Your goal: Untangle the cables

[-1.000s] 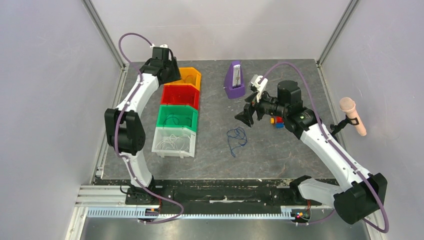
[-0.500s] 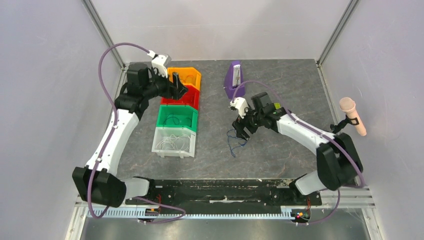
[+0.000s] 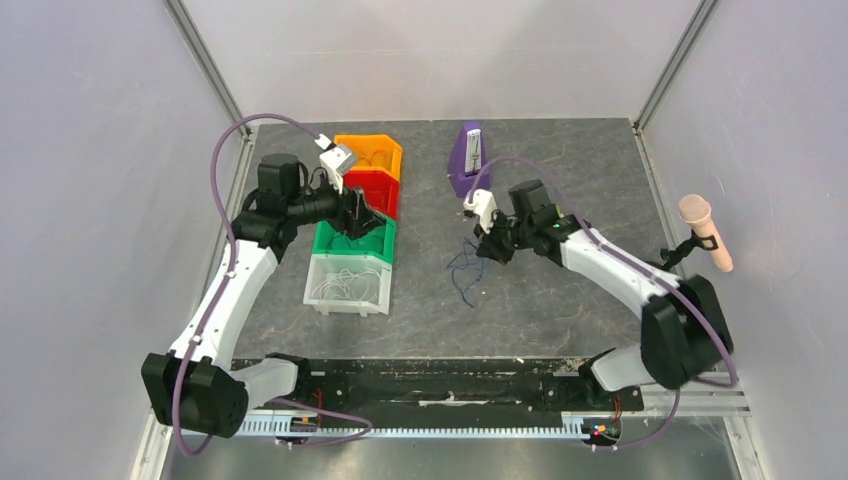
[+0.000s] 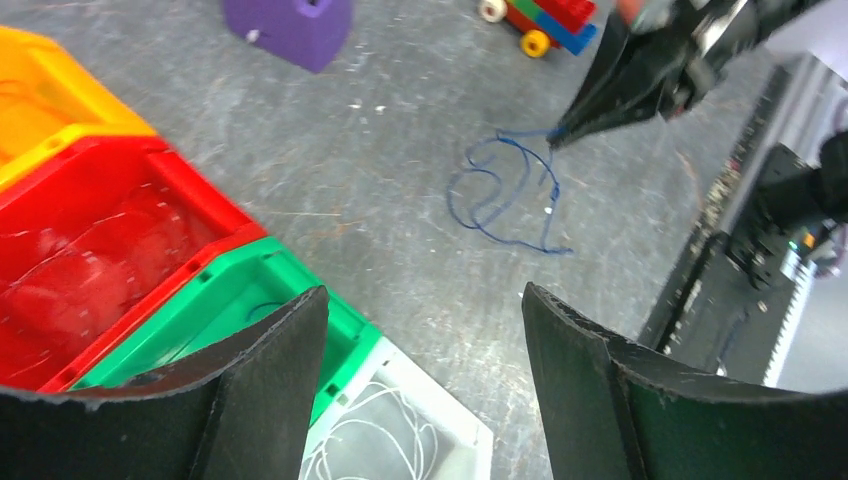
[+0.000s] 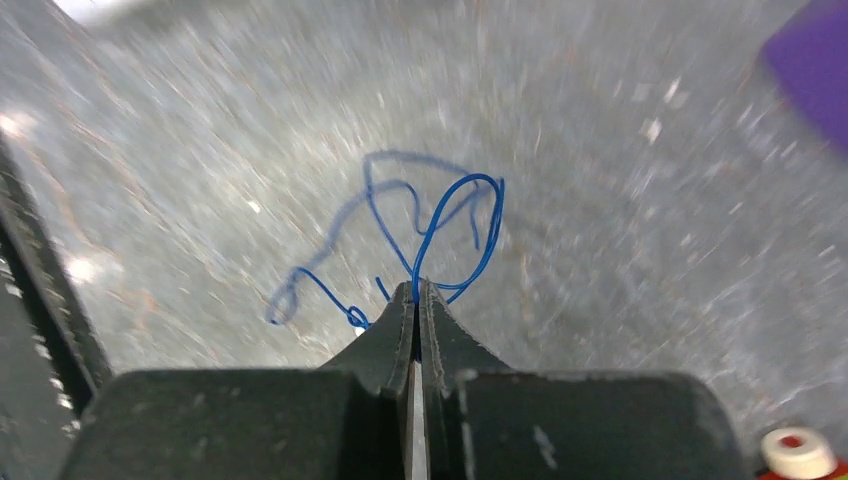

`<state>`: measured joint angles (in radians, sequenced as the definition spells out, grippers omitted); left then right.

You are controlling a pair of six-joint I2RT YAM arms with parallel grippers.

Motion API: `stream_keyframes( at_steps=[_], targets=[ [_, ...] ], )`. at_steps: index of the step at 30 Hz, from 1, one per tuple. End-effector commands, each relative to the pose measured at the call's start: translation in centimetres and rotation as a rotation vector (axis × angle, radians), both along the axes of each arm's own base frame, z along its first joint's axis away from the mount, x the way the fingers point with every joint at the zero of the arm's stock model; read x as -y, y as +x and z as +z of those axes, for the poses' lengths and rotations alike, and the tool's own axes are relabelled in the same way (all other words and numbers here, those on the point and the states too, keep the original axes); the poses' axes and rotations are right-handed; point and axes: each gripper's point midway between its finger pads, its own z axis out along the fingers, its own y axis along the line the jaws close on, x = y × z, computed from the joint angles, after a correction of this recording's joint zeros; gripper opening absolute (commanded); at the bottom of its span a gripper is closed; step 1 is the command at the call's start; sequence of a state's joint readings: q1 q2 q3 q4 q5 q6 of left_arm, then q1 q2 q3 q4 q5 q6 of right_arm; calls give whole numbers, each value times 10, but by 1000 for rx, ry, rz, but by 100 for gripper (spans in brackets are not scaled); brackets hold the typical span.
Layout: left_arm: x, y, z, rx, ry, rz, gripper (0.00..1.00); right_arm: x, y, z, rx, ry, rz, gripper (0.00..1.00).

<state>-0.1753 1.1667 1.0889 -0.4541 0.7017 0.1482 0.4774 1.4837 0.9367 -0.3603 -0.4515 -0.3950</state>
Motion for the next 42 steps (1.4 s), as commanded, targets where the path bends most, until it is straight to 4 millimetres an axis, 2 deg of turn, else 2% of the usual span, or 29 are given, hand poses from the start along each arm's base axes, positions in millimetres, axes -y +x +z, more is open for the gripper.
stream_keyframes(
  at_steps=[1, 4, 7, 14, 17, 19, 20, 21, 23, 24, 25, 28, 32, 36, 42],
  targets=[
    [28, -29, 13, 86, -68, -240, 78, -41, 0, 122, 192, 348, 87, 0],
    [40, -31, 8, 125, -45, -279, 79, -47, -6, 158, 225, 443, 95, 0],
    [56, -31, 10, 176, -52, -324, 80, -52, -13, 184, 232, 503, 117, 0],
    [118, -39, 17, 255, -93, -438, 81, -65, -20, 247, 289, 653, 139, 0],
    [140, -39, 0, 239, -73, -454, 81, -71, -26, 269, 276, 699, 145, 0],
    [139, -22, -23, 197, -16, -377, 78, -73, -28, 289, 298, 740, 150, 0],
    [136, -15, -36, 154, 16, -345, 62, -73, -28, 298, 307, 756, 141, 0],
    [130, -11, -44, 118, 37, -332, 42, -71, -26, 305, 322, 764, 123, 0],
    [116, -13, -51, 77, 30, -321, 17, -65, -23, 322, 374, 775, 90, 0],
    [108, -14, -50, 91, 16, -309, 7, -61, -21, 328, 395, 780, 68, 0],
    [100, -17, -52, 101, 7, -299, 2, -58, -18, 332, 407, 782, 47, 0],
    [91, -33, -38, 161, -25, -324, 2, -51, -11, 323, 417, 754, 6, 0],
    [92, -48, 4, 218, -118, -330, 2, -50, -6, 280, 354, 669, -13, 0],
    [96, -60, 40, 237, -196, -364, 2, -61, -12, 249, 280, 631, 35, 0],
    [106, -63, 87, 232, -334, -370, 2, -88, -28, 242, 248, 635, 146, 0]
  ],
)
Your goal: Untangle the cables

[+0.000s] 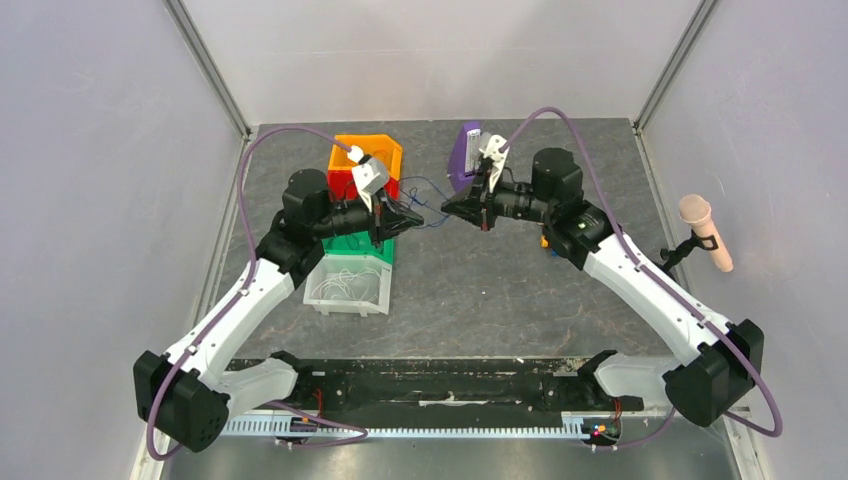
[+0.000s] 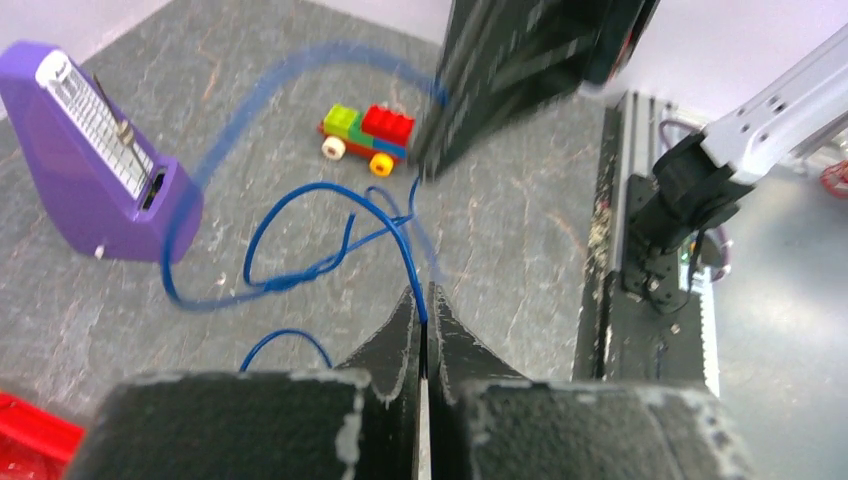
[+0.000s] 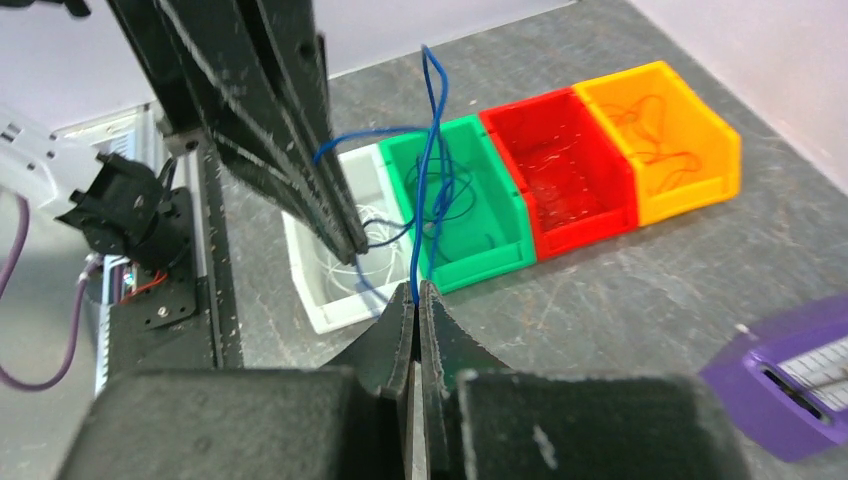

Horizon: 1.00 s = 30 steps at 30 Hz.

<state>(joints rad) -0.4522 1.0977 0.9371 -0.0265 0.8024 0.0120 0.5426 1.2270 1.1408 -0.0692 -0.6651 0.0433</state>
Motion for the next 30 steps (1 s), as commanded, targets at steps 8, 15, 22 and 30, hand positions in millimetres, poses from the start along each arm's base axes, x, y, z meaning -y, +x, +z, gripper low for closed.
stream_keyframes(
  at_steps=[8, 15, 22, 30],
  targets=[
    [15, -10, 76, -62, -236, -50, 2, -21, -20, -3, 106, -39, 112, 0],
    [25, -3, 85, -230, -350, -61, 15, -30, -23, 5, 139, -34, 121, 0],
    [30, -9, 89, -267, -376, -102, 34, -31, -21, 1, 114, -33, 107, 0],
    [20, -18, 70, -269, -303, -92, 46, -22, -14, 16, 102, 10, 61, 0]
  ],
)
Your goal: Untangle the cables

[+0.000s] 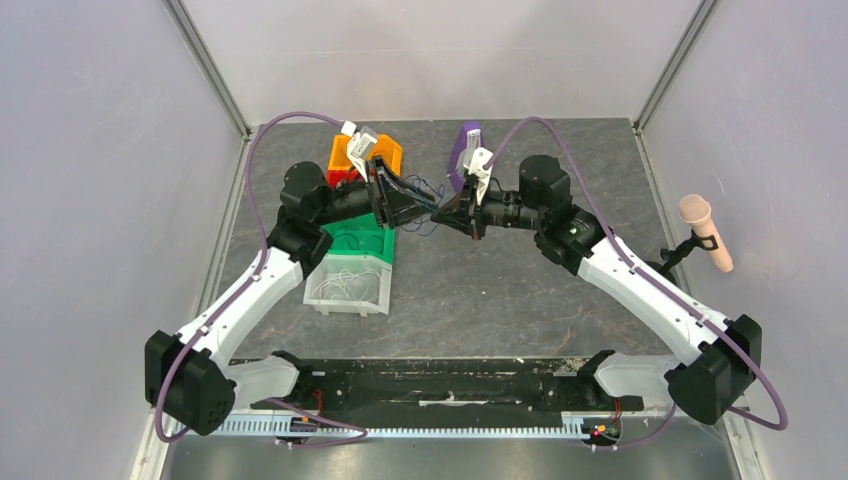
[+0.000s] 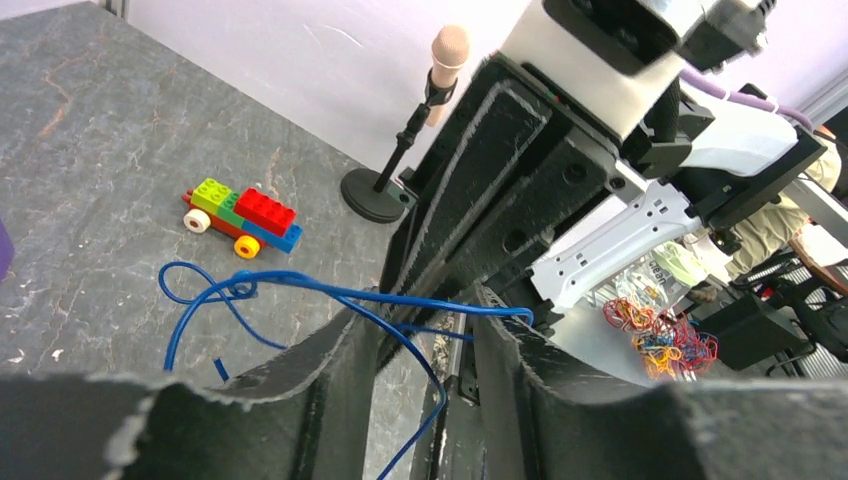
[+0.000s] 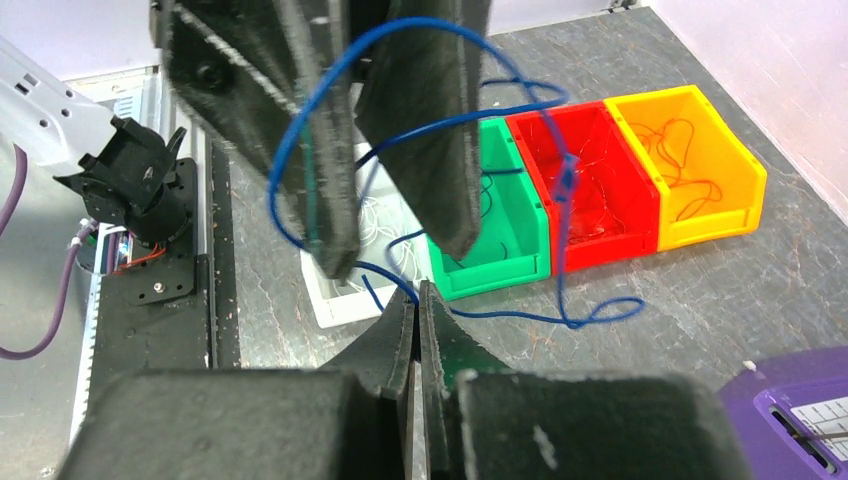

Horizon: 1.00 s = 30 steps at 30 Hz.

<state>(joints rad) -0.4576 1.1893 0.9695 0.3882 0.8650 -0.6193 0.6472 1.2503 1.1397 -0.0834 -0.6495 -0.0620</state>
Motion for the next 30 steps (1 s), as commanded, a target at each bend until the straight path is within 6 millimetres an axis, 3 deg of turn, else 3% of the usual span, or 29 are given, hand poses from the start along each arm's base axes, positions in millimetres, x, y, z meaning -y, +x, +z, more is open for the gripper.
stream_keyframes(
  at_steps=[1, 7, 13, 20, 25, 30],
  targets=[
    [-9, -16, -2, 20, 29, -28, 48, 7, 8, 33, 35, 84, -41, 0],
    [-15, -16, -11, 28, 52, -12, 57, 11, 1, 35, 43, 94, -19, 0],
    [-6, -12, 12, 37, -33, -37, 64, 2, -1, 29, -9, 110, 5, 0],
    [-2, 8, 16, -75, -86, 25, 65, -5, -8, 31, 5, 116, 29, 0],
    [-3, 18, 23, -99, -108, 74, 50, -10, -12, 22, -2, 91, 42, 0],
    [-10, 25, 23, -126, -107, 114, 21, -8, -7, 9, -10, 62, 9, 0]
  ],
)
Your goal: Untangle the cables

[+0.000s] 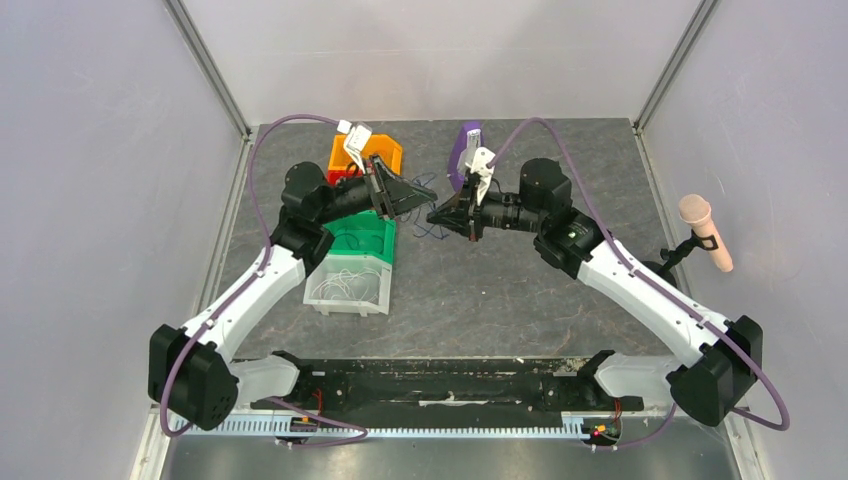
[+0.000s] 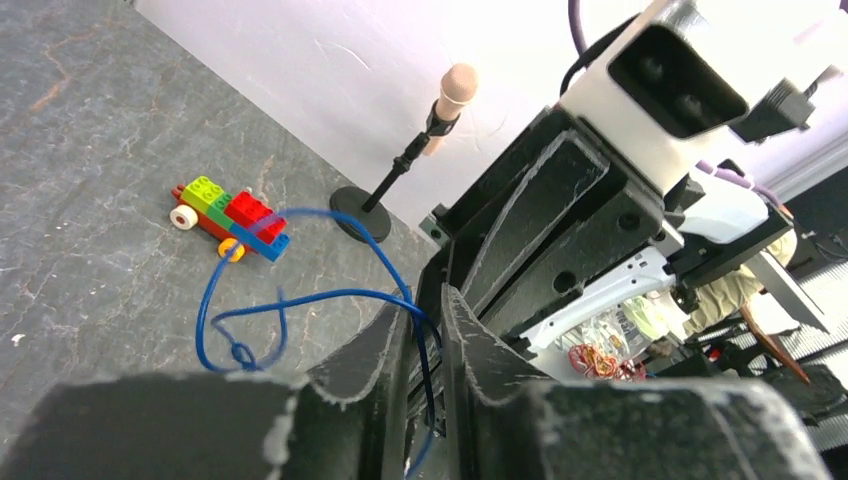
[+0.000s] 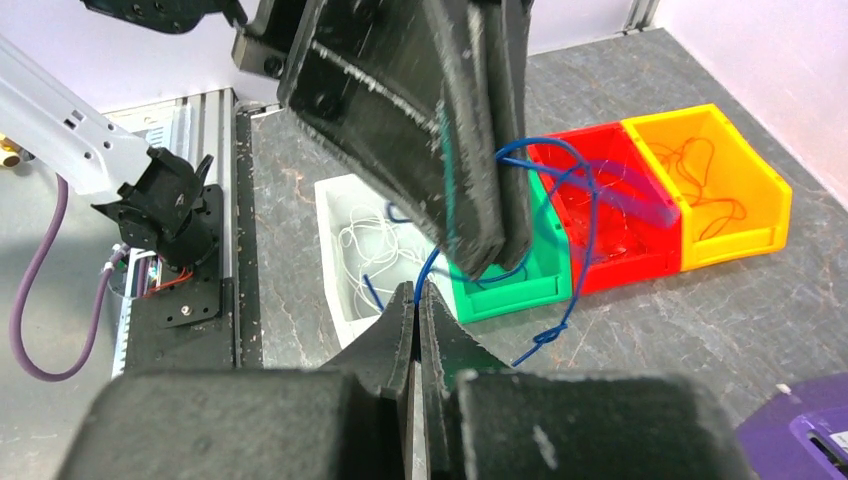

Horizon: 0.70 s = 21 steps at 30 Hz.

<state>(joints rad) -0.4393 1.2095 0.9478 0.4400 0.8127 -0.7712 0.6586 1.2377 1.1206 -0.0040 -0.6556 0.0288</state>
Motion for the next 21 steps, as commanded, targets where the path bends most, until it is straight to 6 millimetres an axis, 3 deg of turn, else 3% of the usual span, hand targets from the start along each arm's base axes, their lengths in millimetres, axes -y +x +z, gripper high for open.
stream_keyframes(
  at_steps=[1, 3, 5, 6, 8, 9, 12, 15, 18, 21],
  targets=[
    [-12, 16, 24, -1, -46, 89, 18, -2, -1, -4, 18, -9, 0, 0],
    [-24, 27, 21, -22, -44, 129, 17, -1, -1, -6, 15, -12, -6, 0],
    [-31, 30, 19, -21, -30, 136, 7, 1, -1, -6, 17, -12, -13, 4],
    [-31, 29, 19, -11, -22, 127, 2, 1, 0, -6, 17, -12, -19, 16],
    [-33, 25, 14, 6, 27, 120, 2, 3, 6, -6, 17, -14, -45, 42],
    [-35, 24, 8, 33, 75, 124, 2, 5, 8, -6, 12, -20, -54, 49],
    [-51, 22, -36, 84, 335, 139, 2, 17, 16, -7, -11, -39, -92, 57],
    [-82, 26, -82, 207, 618, 144, 2, 30, 23, -12, -5, -71, -123, 64],
    [-115, 42, -105, 322, 770, 192, 2, 37, 23, -18, -8, -97, -133, 68],
    [-135, 55, -123, 389, 897, 158, 2, 40, 21, -22, -15, -109, -134, 71]
  ],
)
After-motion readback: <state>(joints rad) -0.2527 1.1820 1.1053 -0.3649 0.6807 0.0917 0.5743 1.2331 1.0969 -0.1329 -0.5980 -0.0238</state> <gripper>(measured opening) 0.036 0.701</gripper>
